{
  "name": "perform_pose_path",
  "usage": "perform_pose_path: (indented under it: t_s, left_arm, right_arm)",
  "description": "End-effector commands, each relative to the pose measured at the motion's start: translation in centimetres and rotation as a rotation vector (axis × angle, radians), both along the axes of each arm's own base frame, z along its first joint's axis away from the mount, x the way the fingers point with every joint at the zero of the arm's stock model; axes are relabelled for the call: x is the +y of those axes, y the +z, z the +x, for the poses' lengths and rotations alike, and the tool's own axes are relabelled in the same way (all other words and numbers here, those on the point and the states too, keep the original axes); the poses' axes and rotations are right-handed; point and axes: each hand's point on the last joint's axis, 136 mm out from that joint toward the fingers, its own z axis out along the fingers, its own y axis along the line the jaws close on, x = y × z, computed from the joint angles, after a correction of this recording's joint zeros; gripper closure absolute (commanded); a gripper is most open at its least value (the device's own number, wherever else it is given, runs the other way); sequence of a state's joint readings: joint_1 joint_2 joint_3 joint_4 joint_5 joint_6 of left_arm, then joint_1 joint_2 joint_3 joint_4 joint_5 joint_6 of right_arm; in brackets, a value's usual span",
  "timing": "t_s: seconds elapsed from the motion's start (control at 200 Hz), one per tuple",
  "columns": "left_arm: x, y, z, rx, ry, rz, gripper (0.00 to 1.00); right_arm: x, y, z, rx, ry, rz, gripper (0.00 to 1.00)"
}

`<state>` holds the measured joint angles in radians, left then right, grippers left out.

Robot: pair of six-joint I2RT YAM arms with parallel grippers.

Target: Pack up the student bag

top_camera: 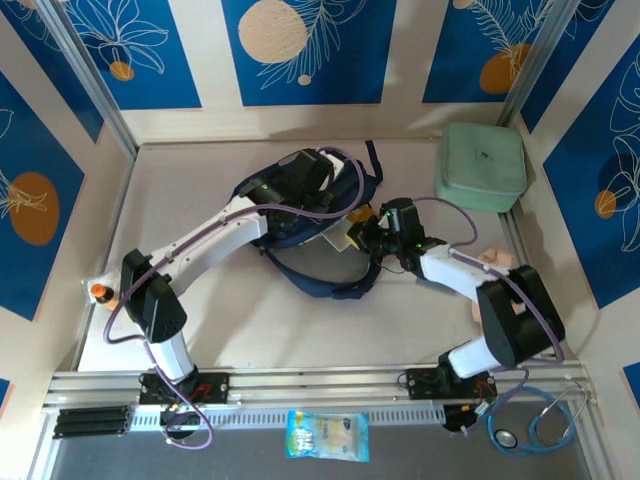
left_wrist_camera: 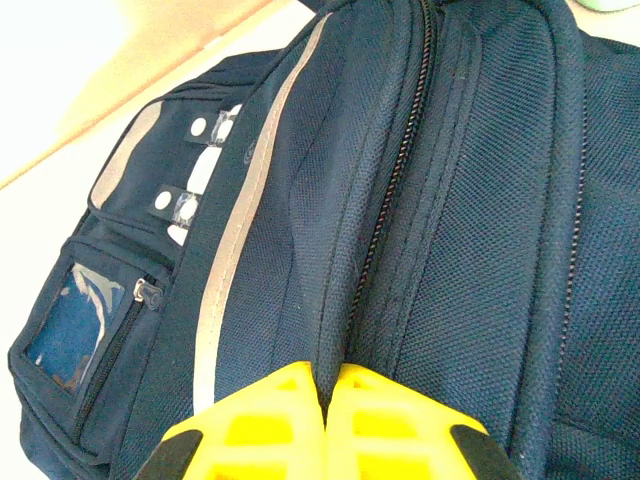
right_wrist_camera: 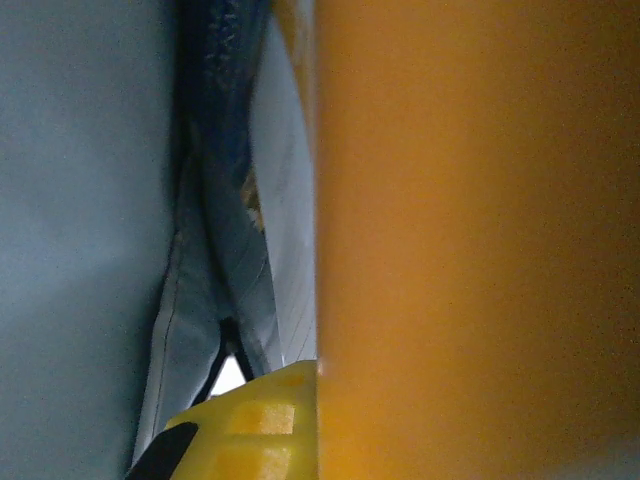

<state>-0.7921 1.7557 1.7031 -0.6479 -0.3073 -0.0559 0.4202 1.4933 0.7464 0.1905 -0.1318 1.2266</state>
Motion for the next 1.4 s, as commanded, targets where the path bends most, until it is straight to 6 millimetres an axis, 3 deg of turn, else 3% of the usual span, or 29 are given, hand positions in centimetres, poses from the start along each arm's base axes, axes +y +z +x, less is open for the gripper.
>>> perform_pose_path:
  t_s: [0.0, 0.455, 0.605, 0.715, 0.85, 0.95, 1.15, 1.396]
  left_arm:
    - [-1.3, 4.5, 0.9, -0.085, 0.006, -0.137, 1.00]
    - [-0.8, 4.3, 0.6, -0.053, 0.040, -0.152, 1.00]
    - [-0.7, 4.4, 0.6, -0.057, 0.048, -0.151, 1.00]
    - [-0.4, 4.3, 0.6, -0.057, 0.051, -0.140, 1.00]
    - [-0.2, 4.1, 0.7, -0.055, 0.059, -0.133, 1.00]
    - [-0.2, 3.9, 0.8, -0.052, 0.064, -0.135, 1.00]
    - [-0.1, 3.6, 0.9, -0.049, 0.066, -0.145, 1.00]
    - [-0.2, 1.8, 0.4, -0.003, 0.052, -0.150, 1.00]
  right_arm:
    - [0.6, -0.5, 2.0, 0.038, -0.088, -0.004, 1.00]
    - [4.8, -4.4, 6.8, 0.095, -0.130, 0.049, 0.92]
    - [5.2, -4.6, 7.8, 0.083, -0.115, 0.040, 0.75]
    - [5.1, -4.3, 7.4, 0.079, -0.097, 0.052, 0.54]
    - [4.4, -3.1, 6.2, 0.058, -0.082, 0.069, 0.36]
    - [3.5, -2.1, 5.0, 0.047, -0.079, 0.073, 0.30]
    - [0.7, -0.9, 2.2, 0.007, -0.116, 0.064, 0.29]
    - [-5.7, -0.1, -2.2, -0.038, -0.228, -0.116, 0.29]
